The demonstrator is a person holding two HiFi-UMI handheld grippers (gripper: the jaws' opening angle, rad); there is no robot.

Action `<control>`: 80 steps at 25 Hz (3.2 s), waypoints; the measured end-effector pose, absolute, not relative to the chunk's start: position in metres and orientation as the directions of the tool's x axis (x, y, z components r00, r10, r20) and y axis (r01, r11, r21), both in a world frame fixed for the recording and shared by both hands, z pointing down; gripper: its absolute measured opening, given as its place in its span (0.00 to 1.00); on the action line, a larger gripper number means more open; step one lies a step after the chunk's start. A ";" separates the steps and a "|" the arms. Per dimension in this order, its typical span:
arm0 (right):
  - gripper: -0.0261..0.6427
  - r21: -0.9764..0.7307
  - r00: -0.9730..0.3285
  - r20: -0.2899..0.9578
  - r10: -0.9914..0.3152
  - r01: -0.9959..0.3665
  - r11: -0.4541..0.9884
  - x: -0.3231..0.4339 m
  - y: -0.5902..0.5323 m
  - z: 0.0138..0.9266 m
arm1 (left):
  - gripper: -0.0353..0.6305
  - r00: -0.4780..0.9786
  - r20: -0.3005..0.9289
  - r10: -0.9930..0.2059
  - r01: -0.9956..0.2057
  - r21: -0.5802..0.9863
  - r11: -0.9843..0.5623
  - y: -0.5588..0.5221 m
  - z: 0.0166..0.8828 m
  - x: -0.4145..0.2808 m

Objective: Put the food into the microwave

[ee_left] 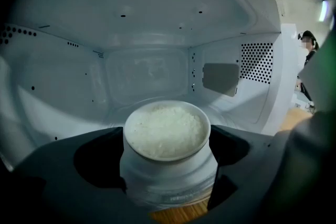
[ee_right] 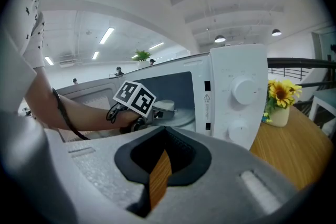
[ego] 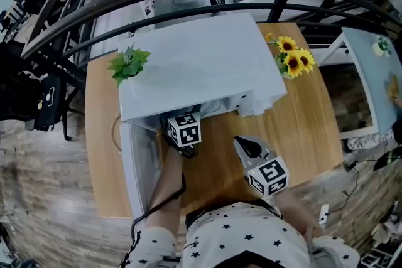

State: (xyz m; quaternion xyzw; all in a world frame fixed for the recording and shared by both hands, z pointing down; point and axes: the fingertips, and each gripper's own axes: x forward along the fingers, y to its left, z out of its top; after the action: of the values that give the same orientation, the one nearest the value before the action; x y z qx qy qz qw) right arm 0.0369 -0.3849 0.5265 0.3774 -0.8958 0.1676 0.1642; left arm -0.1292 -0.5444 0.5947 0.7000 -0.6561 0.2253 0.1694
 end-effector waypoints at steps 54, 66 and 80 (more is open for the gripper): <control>0.05 -0.113 -0.757 0.221 -0.615 -0.646 0.755 0.119 -0.122 0.460 | 0.06 -0.017 0.388 -0.921 -0.980 0.175 0.092 -0.141 0.486 -0.023; 0.05 -0.108 -0.747 0.193 -0.636 -0.661 0.743 0.146 -0.060 0.454 | 0.06 0.059 0.370 -0.927 -0.983 0.181 0.010 -0.066 0.472 0.013; 0.05 -0.094 -0.729 0.197 -0.656 -0.680 0.727 0.158 -0.034 0.462 | 0.06 0.079 0.348 -0.934 -0.983 0.183 -0.015 -0.039 0.475 0.027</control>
State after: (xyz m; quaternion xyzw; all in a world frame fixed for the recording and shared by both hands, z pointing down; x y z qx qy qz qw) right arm 0.1580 -0.0339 0.4623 0.3605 -0.9263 0.0801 0.0750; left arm 0.0271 -0.0394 0.4748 0.7095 -0.6756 0.0642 0.1900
